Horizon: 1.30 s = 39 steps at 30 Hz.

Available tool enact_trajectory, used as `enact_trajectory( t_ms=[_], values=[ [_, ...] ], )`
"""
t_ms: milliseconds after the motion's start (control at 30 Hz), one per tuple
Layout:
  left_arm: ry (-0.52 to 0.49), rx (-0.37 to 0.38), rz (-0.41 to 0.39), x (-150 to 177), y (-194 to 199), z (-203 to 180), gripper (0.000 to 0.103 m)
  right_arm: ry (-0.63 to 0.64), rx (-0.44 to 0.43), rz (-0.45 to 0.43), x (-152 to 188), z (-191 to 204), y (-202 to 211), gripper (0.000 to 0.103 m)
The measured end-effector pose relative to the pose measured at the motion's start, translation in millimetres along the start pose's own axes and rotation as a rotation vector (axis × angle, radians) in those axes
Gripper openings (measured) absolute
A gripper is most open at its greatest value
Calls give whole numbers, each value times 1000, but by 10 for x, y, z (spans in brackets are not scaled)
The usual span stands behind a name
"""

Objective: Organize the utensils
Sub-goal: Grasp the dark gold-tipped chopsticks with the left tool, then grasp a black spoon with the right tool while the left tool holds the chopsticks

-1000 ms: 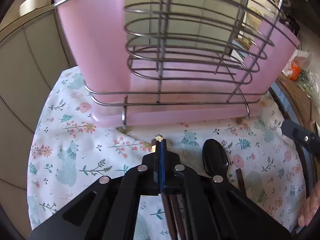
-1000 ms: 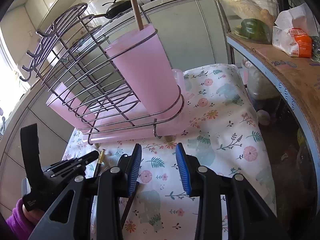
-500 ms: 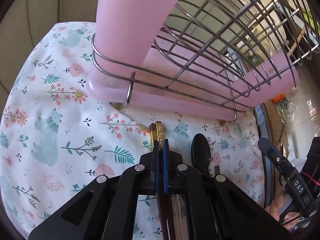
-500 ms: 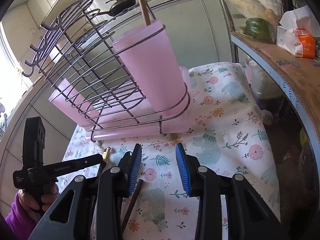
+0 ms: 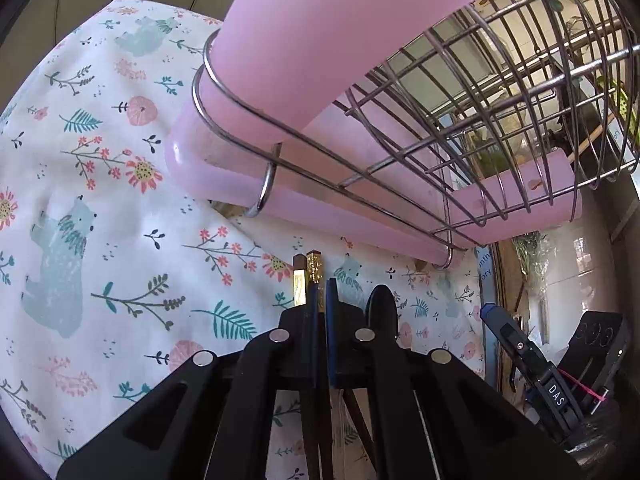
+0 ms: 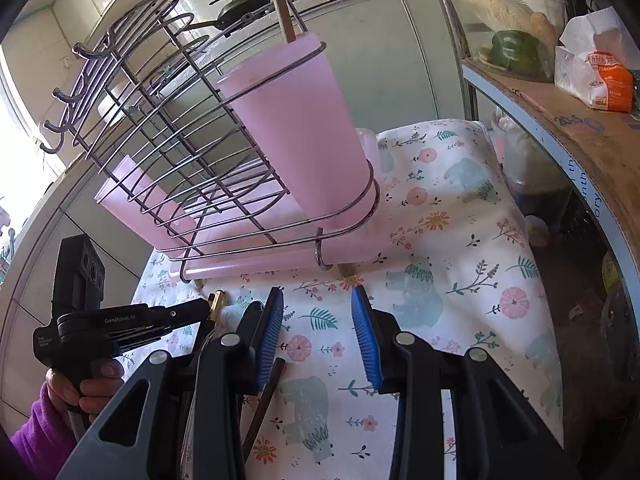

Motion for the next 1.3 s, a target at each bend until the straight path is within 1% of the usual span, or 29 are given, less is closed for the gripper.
enact_trajectory(
  t_ms=[133,233,300,400,467,567,633,733,867,900,933,967,1000,1067,1100,1167,1200,1233,1300],
  values=[
    [7,-8,-6,20,23,32,0,6,3,2,7,13,-7,35],
    [1,-31,-28,35,83,-1,0,6,3,4,8,13,-8,35],
    [-14,-64,-46,30,176,8,0,6,2,8,13,19,-13,35],
    [-68,-153,-73,20,335,-9,0,4,-13,32,31,28,-37,35],
    [-105,-214,-84,27,425,-12,0,-2,-34,67,51,46,-76,34],
    [-126,-247,-68,59,465,33,0,-17,-70,139,96,75,-179,32],
    [-123,-243,-46,84,444,69,0,-35,-94,201,117,98,-281,32],
    [-110,-213,-17,113,404,111,0,-40,-101,255,123,147,-407,32],
    [-67,-102,4,59,416,73,0,-27,-90,298,122,229,-525,32],
    [-49,-74,17,32,401,69,1,-26,-87,308,133,239,-551,32],
    [-32,-63,27,11,351,49,4,-24,-79,322,151,263,-591,32],
    [-13,-50,34,-10,331,59,13,-22,-73,332,162,272,-620,32],
    [-1,-44,37,-31,305,66,19,-19,-68,341,183,286,-650,31],
    [10,-40,52,-52,243,53,21,-10,-56,361,220,304,-710,28],
    [11,-38,58,-54,185,27,21,-7,-50,370,241,312,-738,24],
    [2,-54,69,-68,128,7,21,-2,-36,383,283,338,-825,21],
    [-6,-74,72,-79,105,-2,21,5,-23,377,295,344,-856,10],
    [-9,-87,75,-91,82,7,21,7,-17,375,298,343,-878,5],
    [-3,-109,83,-132,18,-11,21,-10,-48,370,290,339,-880,3]
  ],
)
Point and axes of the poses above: each gripper's, at about its wrist camera, not at the fingertips, and y roughly against the way its jaws point, z to its left, x to its underside, the point moved 3 cm from there along -y, roughly the way its jaws point, and after that the axes turned 13 degrees about -y, right-handed, at the moved point
